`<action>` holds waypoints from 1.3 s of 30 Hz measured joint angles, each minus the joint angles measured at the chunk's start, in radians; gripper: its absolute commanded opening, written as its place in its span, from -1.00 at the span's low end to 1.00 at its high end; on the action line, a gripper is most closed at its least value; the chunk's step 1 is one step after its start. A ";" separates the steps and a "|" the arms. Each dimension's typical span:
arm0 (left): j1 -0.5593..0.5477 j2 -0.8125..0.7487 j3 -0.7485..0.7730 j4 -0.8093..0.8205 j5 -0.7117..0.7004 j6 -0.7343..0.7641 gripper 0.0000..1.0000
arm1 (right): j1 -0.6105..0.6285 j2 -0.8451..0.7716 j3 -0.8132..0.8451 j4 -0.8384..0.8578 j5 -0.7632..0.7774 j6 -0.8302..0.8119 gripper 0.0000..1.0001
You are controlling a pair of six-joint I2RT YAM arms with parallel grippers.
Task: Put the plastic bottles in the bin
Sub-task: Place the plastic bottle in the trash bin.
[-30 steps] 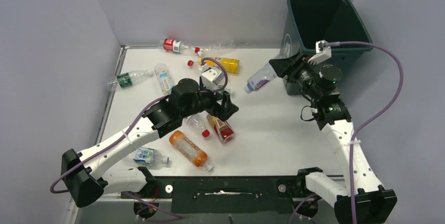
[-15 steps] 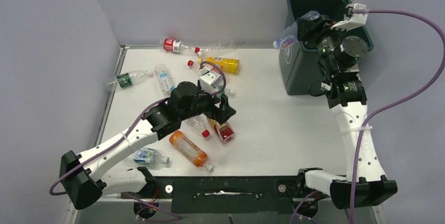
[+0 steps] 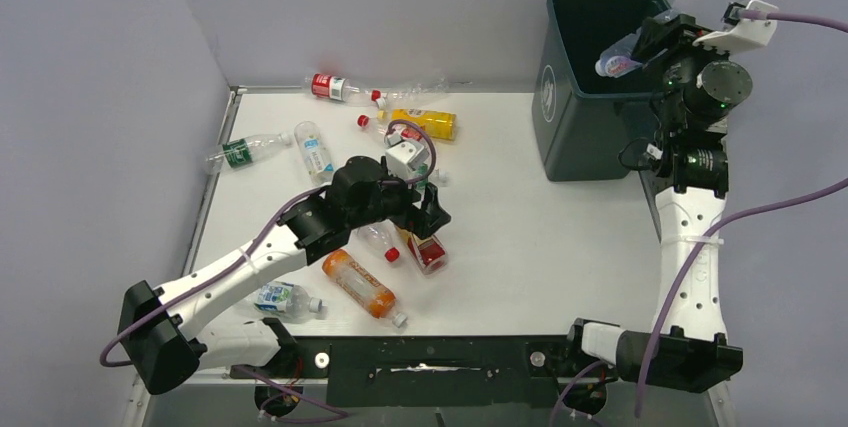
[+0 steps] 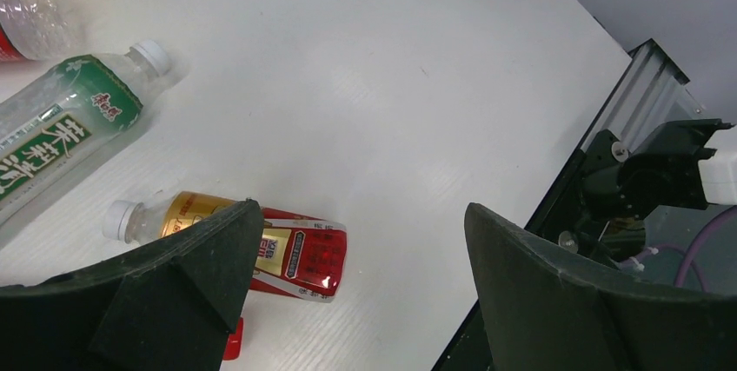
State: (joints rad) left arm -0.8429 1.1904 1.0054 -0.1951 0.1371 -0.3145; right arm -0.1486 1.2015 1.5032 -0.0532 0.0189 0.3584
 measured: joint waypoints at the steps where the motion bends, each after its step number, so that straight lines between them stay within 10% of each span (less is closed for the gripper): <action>1: 0.000 0.009 0.002 -0.005 -0.001 -0.001 0.74 | -0.018 0.008 0.000 0.000 -0.001 0.000 -0.09; 15: 0.001 0.055 0.025 -0.072 -0.064 -0.048 0.74 | -0.113 0.278 0.149 -0.109 -0.124 0.001 0.84; 27: 0.040 0.056 0.026 -0.116 -0.119 -0.100 0.76 | -0.076 0.259 0.179 -0.262 -0.211 -0.018 0.89; 39: 0.193 -0.010 -0.016 -0.150 -0.126 -0.154 0.76 | 0.389 -0.050 -0.057 -0.333 -0.198 -0.057 0.81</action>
State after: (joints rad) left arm -0.6502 1.1801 0.9894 -0.3454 0.0113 -0.4690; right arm 0.2405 1.1519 1.4460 -0.3862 -0.1795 0.3012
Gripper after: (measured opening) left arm 0.879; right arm 0.908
